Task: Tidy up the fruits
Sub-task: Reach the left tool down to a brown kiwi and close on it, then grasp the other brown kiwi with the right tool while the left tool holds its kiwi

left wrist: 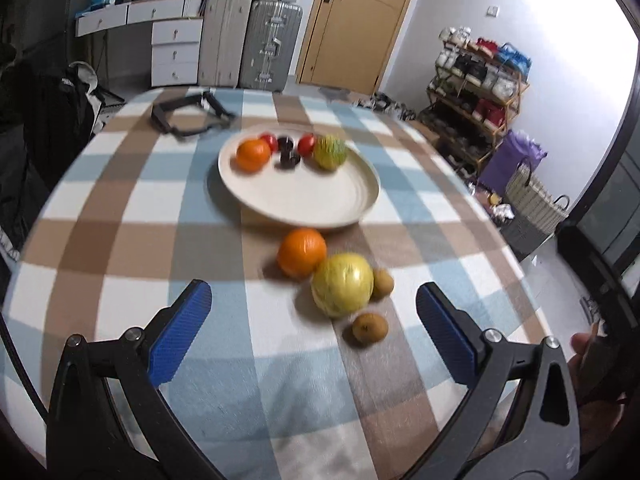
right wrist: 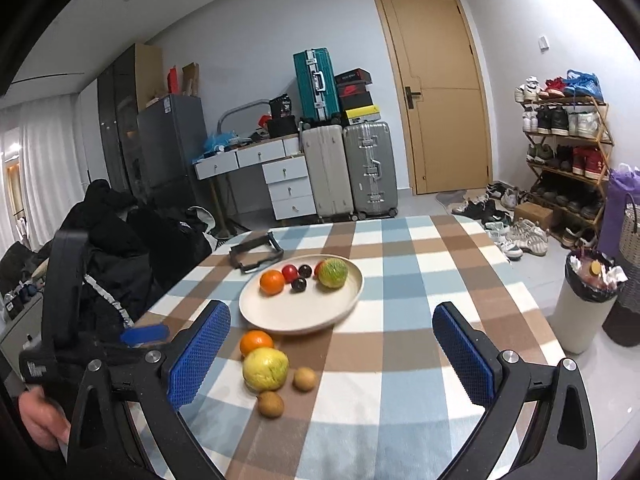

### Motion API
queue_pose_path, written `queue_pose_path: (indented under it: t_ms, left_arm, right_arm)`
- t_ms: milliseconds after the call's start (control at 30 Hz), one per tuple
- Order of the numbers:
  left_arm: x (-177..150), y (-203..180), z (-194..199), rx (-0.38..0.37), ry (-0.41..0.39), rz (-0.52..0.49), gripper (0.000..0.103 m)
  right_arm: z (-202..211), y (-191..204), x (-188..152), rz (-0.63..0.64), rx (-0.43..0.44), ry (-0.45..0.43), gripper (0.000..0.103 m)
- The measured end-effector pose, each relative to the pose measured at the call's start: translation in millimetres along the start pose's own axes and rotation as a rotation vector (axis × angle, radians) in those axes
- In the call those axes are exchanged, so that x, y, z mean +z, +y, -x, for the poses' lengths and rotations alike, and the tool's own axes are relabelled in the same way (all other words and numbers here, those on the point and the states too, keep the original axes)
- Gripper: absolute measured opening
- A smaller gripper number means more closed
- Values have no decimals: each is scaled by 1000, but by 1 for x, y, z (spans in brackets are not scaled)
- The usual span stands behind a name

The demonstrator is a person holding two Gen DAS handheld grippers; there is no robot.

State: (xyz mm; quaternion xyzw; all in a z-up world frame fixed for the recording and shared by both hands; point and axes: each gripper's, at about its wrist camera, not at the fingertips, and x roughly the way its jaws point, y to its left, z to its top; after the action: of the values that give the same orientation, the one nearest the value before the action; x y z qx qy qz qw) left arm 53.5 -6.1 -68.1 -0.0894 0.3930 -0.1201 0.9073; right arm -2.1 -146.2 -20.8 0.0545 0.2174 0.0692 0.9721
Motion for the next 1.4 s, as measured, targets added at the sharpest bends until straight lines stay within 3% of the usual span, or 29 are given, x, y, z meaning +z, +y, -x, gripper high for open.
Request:
queue_pose_path:
  t_ms: [267, 400, 500, 567, 633, 667, 733, 800, 1067, 1400]
  left_arm:
    - [-21, -7, -38, -34, 80, 78, 101]
    - [-23, -15, -54, -22, 118, 58, 97]
    - [-23, -19, -66, -20, 155, 48, 80]
    - [-22, -24, -70, -8, 163, 23, 75]
    - [-22, -27, -73, -13, 169, 10, 59]
    - [-22, -26, -73, -15, 170, 10, 58]
    - [-21, -26, -75, -44, 173, 6, 37]
    - [-21, -27, -77, -78, 192, 4, 25]
    - [-21, -19, -64, -138, 161, -9, 25]
    - [-7, 20, -22, -152, 46, -2, 25]
  right_arm:
    - [0, -10, -14, -29, -4, 34, 103]
    - [0, -15, -17, -41, -2, 43, 103]
    - [-2, -18, -19, -49, -3, 48, 103]
    - [-3, -20, -21, -53, -3, 52, 103]
    - [-5, -22, -23, -55, 0, 60, 103]
    - [-6, -22, -23, -54, 0, 63, 103]
    - [-8, -23, -25, -55, 1, 70, 103]
    - [-9, -24, -26, -59, 3, 75, 103]
    - [-22, -26, -30, -80, 20, 130, 103]
    - [-71, -17, -41, -70, 54, 322, 103]
